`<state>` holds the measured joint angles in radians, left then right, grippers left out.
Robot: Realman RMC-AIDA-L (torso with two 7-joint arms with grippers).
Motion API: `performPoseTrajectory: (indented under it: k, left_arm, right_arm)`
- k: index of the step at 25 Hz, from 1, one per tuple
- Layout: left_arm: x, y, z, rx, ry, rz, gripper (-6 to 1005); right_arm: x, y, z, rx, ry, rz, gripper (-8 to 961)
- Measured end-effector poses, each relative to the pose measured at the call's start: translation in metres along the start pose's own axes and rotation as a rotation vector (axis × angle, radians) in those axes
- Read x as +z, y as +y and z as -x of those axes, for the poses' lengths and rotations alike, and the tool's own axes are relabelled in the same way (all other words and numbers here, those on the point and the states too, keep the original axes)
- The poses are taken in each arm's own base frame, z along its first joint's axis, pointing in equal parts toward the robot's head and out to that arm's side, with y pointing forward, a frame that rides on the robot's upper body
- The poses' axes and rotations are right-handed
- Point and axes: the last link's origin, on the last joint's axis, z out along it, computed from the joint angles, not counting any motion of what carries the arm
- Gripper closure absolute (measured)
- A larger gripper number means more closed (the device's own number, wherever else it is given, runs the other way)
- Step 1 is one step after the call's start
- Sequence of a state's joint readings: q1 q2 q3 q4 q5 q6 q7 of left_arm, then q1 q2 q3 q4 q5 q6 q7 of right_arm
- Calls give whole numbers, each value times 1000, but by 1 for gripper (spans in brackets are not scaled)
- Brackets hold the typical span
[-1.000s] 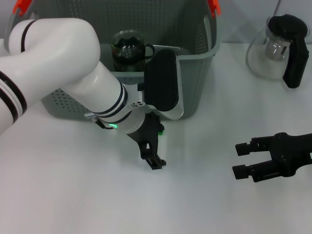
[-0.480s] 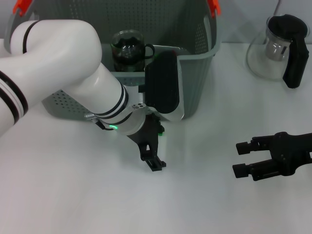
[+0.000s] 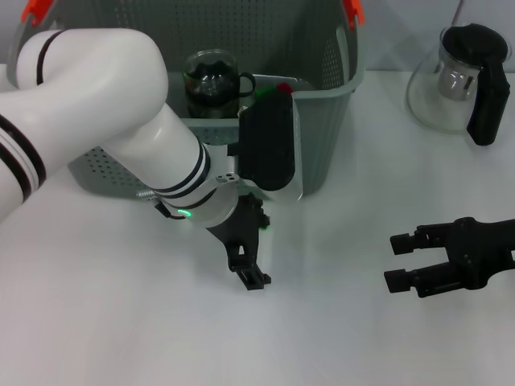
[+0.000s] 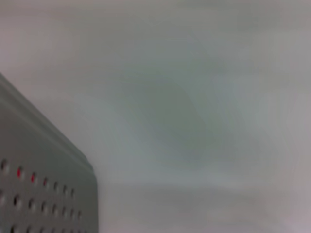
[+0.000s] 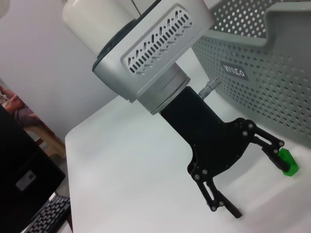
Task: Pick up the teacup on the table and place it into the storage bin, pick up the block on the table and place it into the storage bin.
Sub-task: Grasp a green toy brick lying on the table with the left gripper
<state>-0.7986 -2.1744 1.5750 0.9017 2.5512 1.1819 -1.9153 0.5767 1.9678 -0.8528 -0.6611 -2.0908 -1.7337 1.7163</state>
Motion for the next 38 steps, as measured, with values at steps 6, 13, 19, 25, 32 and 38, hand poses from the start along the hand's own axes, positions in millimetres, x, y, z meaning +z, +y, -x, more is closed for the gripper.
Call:
performPoseTrajectory:
  k: [6,13,19,25,32,38]
  left_arm:
    - [-3,0,-1,7,0,7,36]
    - [-12,2,-5,21,12,15,37]
    - [-12,-4,-1,1,21,-20,37]
    - [-8,-8,0,-3,21,-44,37]
    - [-5,-11,1,-7,23,-65,37]
    - [-2,-11,4,-8,19,-67,37]
  right_arm:
    - [-1,-1,0,0,0,-5,47]
    - [-1,-2,0,0,0,-12,47]
    - [-1,-3,1,-1,-2,-18,46]
    - [0,-3,1,-1,-2,-19,46]
    - [0,-3,1,-1,-3,-17,46]
    - [1,-2,1,0,-3,-15,46]
